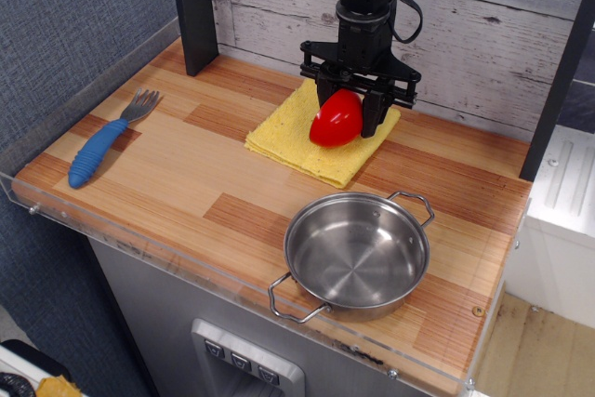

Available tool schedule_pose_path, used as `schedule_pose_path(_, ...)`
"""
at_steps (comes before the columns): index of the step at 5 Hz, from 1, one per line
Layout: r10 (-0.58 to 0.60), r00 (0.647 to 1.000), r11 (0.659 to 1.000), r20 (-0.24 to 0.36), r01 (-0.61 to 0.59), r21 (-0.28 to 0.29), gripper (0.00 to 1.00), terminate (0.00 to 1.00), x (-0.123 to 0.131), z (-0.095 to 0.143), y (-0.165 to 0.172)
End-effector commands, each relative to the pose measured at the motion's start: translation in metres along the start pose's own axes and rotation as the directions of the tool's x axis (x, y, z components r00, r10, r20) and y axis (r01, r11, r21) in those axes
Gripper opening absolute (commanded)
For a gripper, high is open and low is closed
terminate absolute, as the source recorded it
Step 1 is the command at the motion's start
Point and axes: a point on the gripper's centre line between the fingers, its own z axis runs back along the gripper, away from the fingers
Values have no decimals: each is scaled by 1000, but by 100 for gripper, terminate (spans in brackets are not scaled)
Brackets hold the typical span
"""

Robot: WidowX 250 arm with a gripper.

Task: Move the red object from the inside of the bowl to the yellow cloth

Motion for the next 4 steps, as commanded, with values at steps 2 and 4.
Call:
schedule_pose_path(2,12,999,1000,42,-13,7,0,0,6,15,17)
schedule_pose_path(4,-32,999,999,-3,31,-18,100,0,2,31,19)
